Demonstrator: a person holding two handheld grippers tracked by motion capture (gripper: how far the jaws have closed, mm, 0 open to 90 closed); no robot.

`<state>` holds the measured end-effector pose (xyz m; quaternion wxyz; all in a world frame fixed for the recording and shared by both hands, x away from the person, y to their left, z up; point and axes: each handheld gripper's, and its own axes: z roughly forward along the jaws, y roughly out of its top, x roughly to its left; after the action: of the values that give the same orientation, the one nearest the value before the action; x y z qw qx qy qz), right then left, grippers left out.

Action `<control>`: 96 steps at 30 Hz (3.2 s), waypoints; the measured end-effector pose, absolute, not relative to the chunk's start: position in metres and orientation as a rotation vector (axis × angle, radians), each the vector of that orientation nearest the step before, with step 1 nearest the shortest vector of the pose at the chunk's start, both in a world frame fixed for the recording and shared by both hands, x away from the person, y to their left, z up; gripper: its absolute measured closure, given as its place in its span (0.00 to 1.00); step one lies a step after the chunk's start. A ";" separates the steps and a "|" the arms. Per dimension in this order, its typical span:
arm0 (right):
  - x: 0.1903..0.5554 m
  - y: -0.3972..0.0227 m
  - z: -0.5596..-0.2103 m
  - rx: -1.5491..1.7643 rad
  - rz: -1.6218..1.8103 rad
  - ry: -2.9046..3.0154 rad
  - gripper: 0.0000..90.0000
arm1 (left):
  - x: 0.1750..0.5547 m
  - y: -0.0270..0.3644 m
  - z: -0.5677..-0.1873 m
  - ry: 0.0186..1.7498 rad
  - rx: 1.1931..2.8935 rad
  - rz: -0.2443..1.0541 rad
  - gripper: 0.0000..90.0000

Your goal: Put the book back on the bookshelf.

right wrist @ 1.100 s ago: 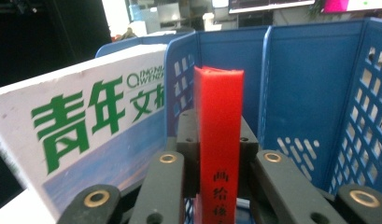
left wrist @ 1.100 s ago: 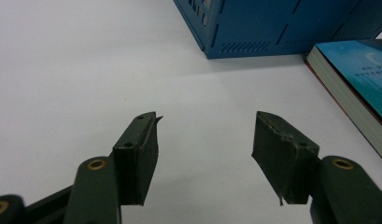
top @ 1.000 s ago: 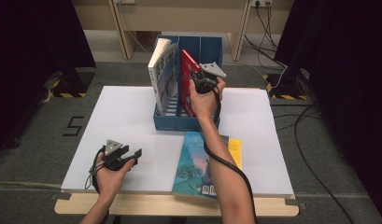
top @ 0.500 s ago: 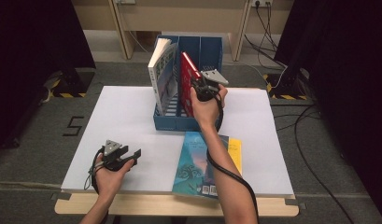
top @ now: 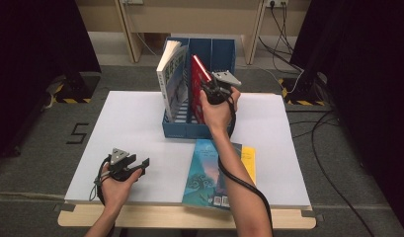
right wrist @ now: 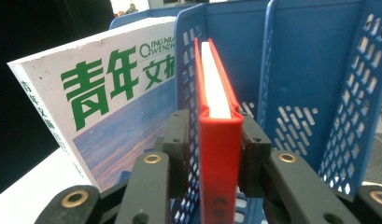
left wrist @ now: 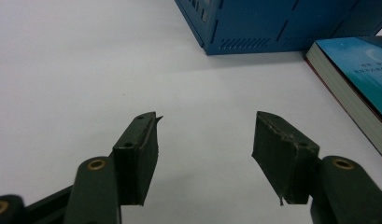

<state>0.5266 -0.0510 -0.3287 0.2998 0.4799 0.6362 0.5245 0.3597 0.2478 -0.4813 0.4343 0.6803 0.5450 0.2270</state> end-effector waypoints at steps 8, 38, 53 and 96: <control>0.531 -0.047 -0.329 1.309 1.377 1.733 0.73 | 0.360 0.248 -0.482 1.358 1.696 0.561 0.44; 0.534 -0.039 -0.320 1.359 1.241 1.763 0.89 | 0.360 0.248 -0.482 1.361 1.697 0.557 0.44; 0.536 -0.038 -0.324 1.328 1.276 1.695 0.89 | 0.360 0.249 -0.483 1.361 1.695 0.561 0.44; 0.565 -0.035 -0.329 1.275 1.301 1.588 0.89 | 0.361 0.250 -0.484 1.363 1.694 0.552 0.44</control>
<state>0.5650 -0.0350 -0.3293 0.3546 0.4934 0.6145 0.5032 0.3609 0.2499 -0.4844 0.4341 0.6803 0.5473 0.2217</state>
